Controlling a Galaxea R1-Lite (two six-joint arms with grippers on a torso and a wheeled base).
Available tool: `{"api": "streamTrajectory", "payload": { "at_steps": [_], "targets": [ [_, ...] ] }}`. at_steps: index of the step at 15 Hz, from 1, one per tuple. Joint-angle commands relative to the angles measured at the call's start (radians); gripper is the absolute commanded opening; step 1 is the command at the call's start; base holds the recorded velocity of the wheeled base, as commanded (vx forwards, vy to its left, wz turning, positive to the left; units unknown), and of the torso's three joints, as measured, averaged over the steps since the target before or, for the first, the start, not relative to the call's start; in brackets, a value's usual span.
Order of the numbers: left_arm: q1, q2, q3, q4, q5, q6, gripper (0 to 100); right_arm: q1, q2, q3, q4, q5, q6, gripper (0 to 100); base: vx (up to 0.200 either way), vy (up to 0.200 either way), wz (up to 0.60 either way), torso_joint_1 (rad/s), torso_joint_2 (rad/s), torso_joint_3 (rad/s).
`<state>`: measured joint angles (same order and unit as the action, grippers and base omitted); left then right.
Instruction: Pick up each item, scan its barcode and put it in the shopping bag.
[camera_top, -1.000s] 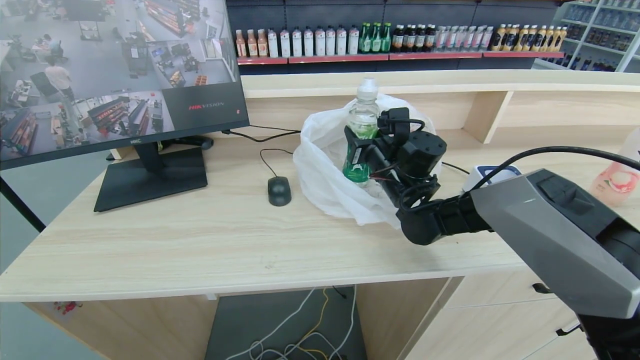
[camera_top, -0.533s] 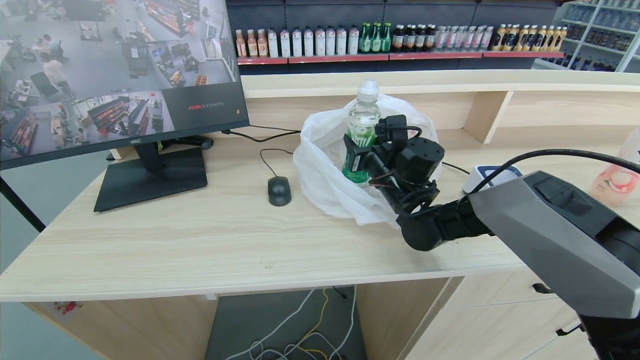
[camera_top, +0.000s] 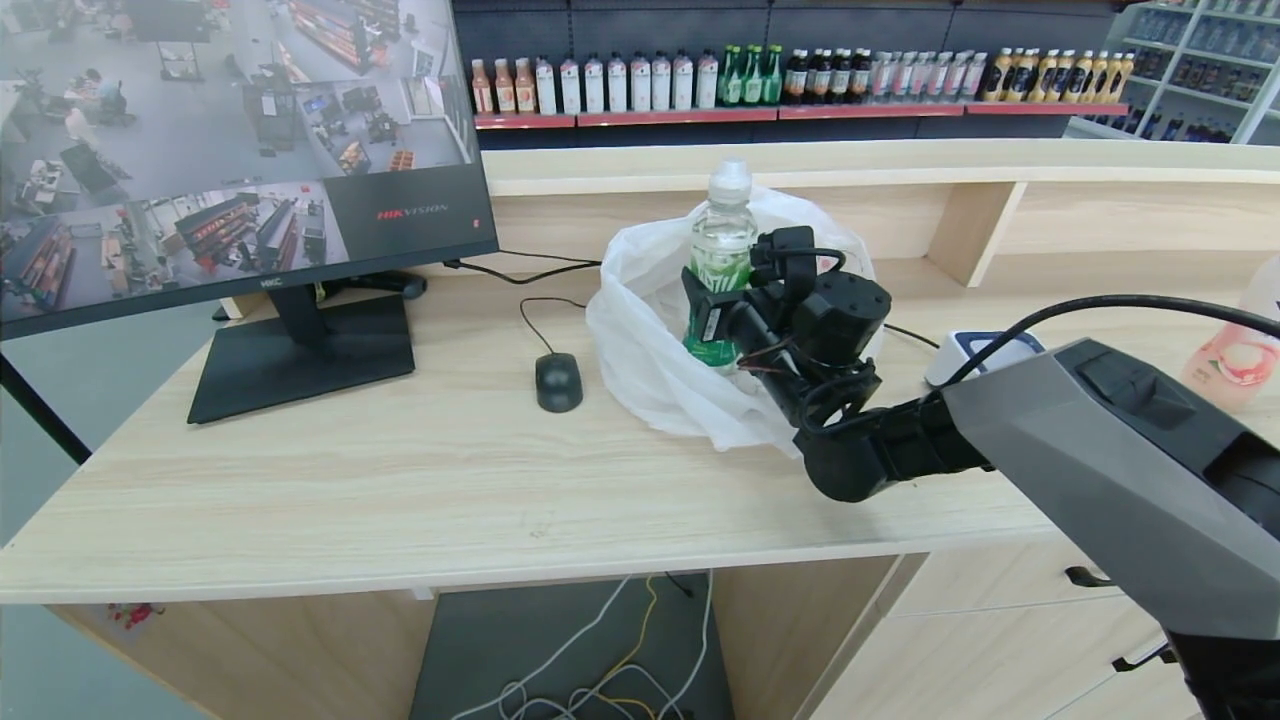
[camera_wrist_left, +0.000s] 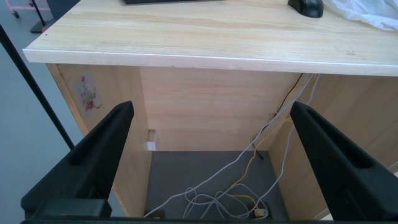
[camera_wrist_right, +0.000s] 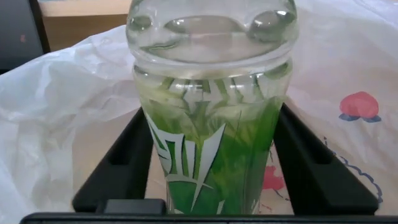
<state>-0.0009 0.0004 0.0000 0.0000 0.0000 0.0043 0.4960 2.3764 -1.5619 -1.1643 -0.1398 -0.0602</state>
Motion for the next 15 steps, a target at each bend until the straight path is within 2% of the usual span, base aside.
{"api": "streamTrajectory", "payload": {
  "at_steps": [1,3,9,11,13,15],
  "targets": [
    [-0.001,0.000,0.000,0.000,0.000,0.000,100,0.003,-0.014,0.003,-0.005,0.000,-0.001,100,0.000,0.000,0.00,0.000,0.00,0.000],
    [-0.001,0.000,0.000,0.000,0.000,0.000,100,0.009,-0.037,0.026,-0.011,0.002,-0.010,100,0.000,0.000,0.00,0.000,0.00,0.000],
    [-0.001,0.000,0.000,0.000,0.000,0.000,100,0.010,-0.212,0.220,-0.020,0.002,-0.013,100,0.000,0.000,0.00,0.000,0.00,0.000],
    [-0.001,0.000,0.000,0.000,0.000,0.002,100,0.010,-0.290,0.319,-0.045,0.008,-0.012,100,0.000,0.000,0.00,0.000,0.00,0.000],
    [-0.001,0.000,0.000,0.000,0.000,0.002,100,0.021,-0.399,0.480,-0.084,0.008,-0.009,100,0.000,0.000,0.00,0.000,0.00,0.000],
    [-0.001,0.000,0.000,0.000,0.000,0.002,100,0.030,-0.451,0.603,-0.173,0.005,-0.007,100,0.000,0.000,0.00,0.000,0.00,0.000]
  ]
}}
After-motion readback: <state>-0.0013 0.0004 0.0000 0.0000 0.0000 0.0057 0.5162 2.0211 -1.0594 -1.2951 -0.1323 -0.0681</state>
